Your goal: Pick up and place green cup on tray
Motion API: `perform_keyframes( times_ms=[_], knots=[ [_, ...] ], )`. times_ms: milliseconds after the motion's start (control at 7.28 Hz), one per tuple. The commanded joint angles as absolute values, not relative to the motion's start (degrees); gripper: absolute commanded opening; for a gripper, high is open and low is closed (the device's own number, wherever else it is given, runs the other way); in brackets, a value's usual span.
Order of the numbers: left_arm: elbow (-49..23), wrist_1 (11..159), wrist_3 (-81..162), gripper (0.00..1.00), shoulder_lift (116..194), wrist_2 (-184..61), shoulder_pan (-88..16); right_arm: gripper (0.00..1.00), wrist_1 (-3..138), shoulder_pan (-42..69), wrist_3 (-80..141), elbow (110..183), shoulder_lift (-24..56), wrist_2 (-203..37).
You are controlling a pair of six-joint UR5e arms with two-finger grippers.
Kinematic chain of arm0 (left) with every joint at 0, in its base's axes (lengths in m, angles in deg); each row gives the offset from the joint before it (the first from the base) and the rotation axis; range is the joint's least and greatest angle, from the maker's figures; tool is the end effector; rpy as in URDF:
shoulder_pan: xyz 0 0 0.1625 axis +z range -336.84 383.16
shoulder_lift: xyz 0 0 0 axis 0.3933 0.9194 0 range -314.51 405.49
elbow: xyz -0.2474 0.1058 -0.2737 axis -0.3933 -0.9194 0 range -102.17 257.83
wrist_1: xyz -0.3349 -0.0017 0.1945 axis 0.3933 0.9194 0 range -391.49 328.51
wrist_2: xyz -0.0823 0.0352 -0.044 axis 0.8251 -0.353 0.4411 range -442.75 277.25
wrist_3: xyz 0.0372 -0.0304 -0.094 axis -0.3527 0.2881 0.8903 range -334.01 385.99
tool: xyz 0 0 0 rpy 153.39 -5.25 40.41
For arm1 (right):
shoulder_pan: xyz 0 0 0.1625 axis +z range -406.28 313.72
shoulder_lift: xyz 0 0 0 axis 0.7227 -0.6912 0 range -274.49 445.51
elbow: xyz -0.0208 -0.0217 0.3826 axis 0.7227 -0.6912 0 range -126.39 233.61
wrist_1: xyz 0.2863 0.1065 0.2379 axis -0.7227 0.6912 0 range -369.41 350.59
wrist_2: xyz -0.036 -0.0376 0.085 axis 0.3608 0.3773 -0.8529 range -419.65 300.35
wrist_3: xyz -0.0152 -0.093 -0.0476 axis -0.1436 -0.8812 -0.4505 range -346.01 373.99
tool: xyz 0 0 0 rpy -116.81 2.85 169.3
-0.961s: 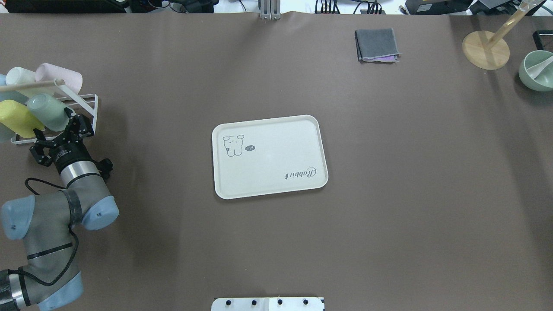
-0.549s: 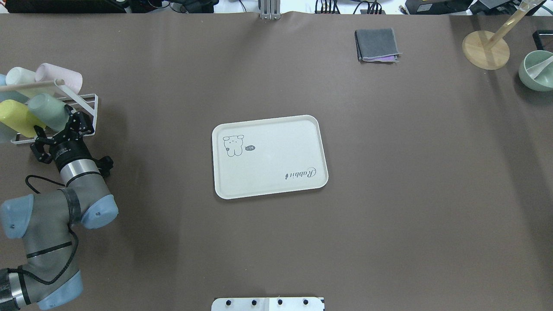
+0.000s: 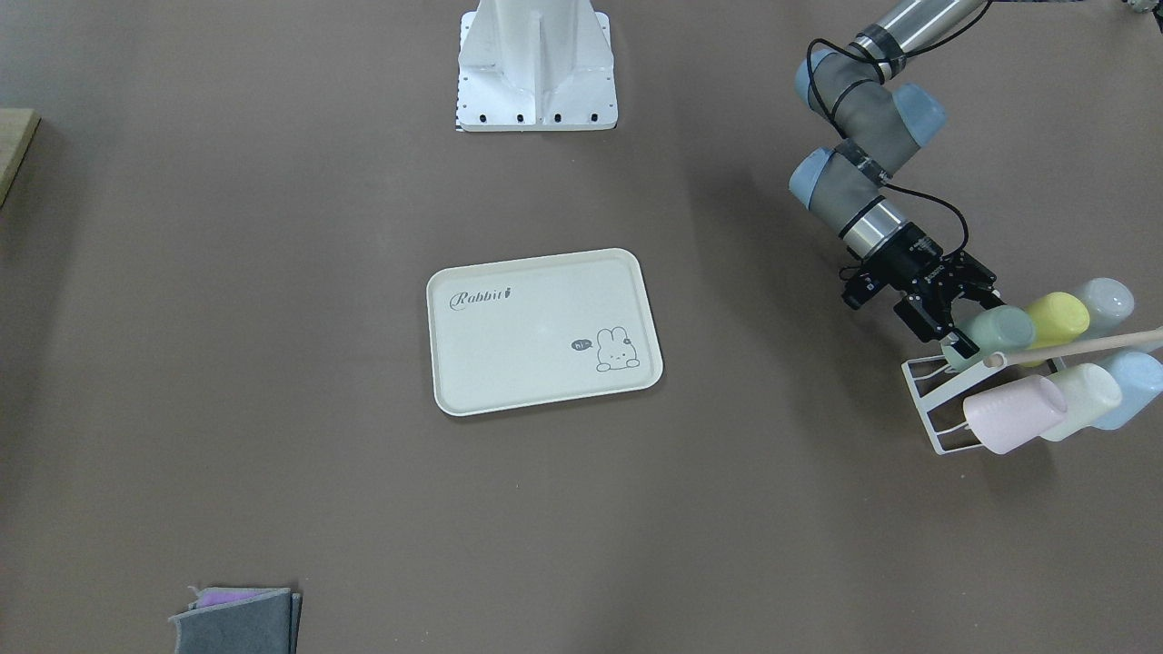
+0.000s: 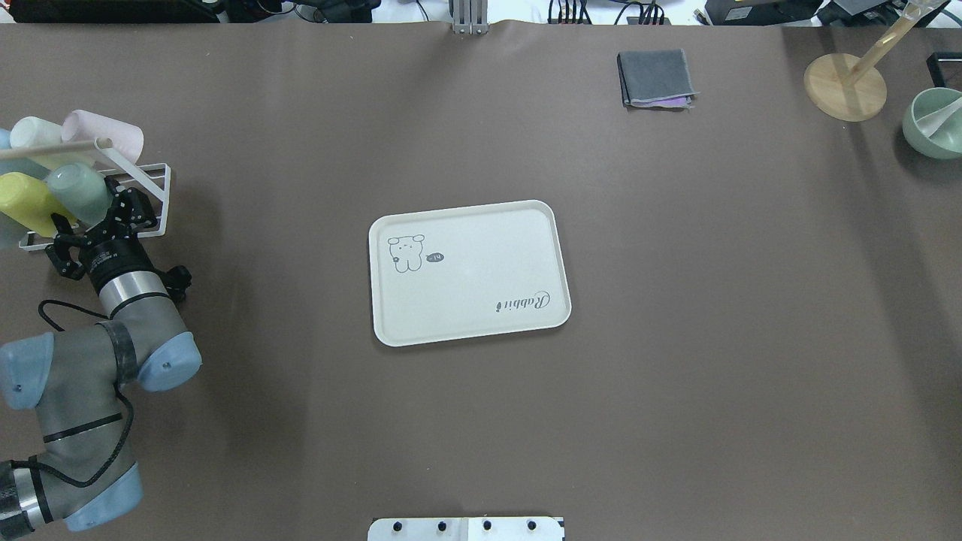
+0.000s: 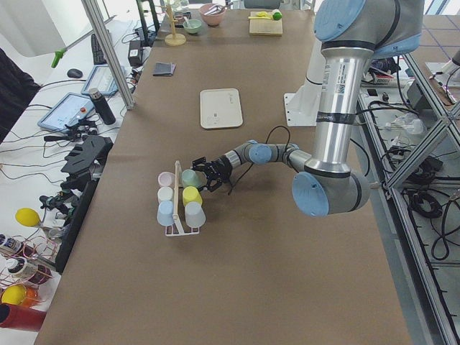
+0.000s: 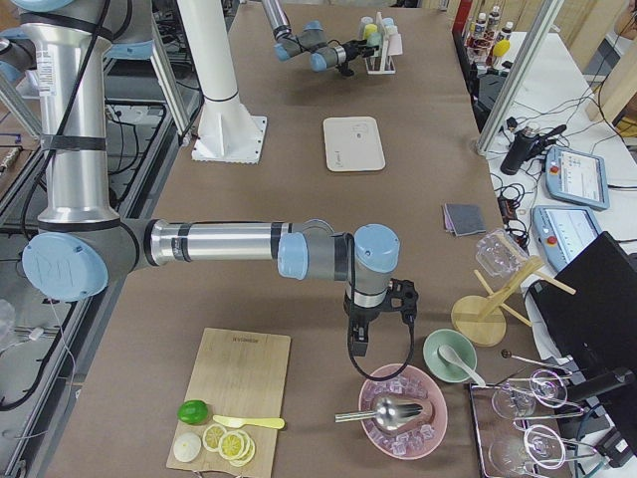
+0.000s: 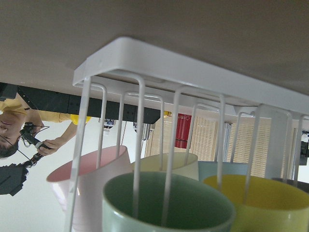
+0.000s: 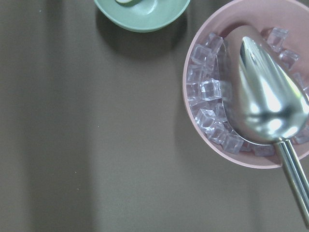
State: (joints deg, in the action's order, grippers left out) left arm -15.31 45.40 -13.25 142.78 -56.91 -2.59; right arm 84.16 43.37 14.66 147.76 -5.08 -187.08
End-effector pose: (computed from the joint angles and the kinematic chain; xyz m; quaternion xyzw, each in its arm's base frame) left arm 0.3546 -0.4246 0.5280 0.0956 -0.5226 0.6729 0.5147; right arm 0.0663 -0.4589 0.6076 -0.0029 -0.3208 0.0027 0.9471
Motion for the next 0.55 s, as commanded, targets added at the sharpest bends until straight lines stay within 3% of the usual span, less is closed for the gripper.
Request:
perform_keyframes(
  times_ms=[0, 412],
  knots=[
    [-14.90, 45.68, -13.30, 0.98, 142.78, -56.91, -2.85, 1.00, 79.21, 43.28, 14.69, 147.65, -5.37, -186.83],
    [-14.81, 45.94, -13.30, 0.94, 142.78, -56.91, -3.21, 1.00, 76.56, 43.28, 14.60, 148.63, -5.11, -187.19]
  ],
)
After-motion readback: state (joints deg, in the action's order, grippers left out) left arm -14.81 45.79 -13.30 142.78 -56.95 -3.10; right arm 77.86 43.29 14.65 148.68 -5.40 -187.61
